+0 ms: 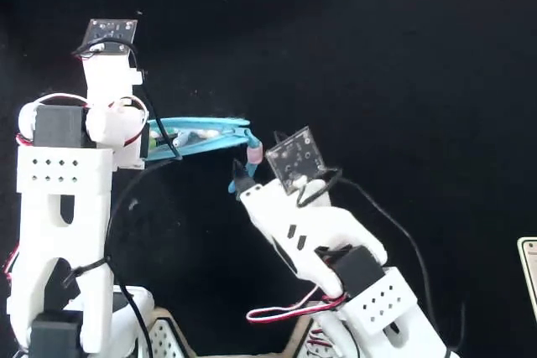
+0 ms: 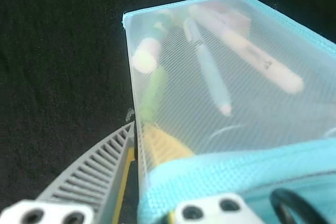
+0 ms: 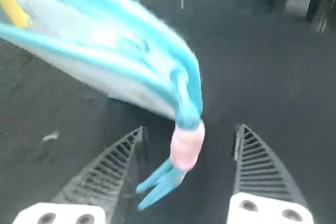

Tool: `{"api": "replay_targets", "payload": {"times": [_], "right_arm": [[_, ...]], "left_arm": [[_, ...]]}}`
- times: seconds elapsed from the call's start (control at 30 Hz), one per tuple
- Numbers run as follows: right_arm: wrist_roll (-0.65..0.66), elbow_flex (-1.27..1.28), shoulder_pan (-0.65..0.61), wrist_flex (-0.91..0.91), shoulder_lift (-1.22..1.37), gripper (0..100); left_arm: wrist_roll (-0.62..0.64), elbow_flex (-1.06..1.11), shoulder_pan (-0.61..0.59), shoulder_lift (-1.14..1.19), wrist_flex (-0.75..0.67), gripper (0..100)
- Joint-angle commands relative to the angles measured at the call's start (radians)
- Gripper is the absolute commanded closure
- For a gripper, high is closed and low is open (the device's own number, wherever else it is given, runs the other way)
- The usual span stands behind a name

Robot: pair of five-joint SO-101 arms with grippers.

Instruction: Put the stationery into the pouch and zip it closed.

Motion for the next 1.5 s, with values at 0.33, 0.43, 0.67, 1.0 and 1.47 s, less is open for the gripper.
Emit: {"api": "replay_targets", "payload": {"times": [0.33,0.43,0.67,1.0,1.47], "right_arm": [[0.149,-0.013,0.104,-0.078,-0.091,98.2],[0.149,-0.013,0.138,-0.02,-0.196,98.5],[0.149,-0.013,0.023,0.141,-0.397,98.5],[0.149,0.016,-0.061,0.189,-0.449,97.8],[0.141,0.128,-0.058,0.051,-0.449,91.3]], "left_arm": [[-0.014,0.01,0.01,0.005,0.003,97],[-0.014,0.01,0.01,0.005,0.003,97],[-0.014,0.01,0.012,0.005,0.003,97],[-0.014,0.01,0.012,0.005,0.003,97],[-0.014,0.01,0.012,0.005,0.003,97]]}}
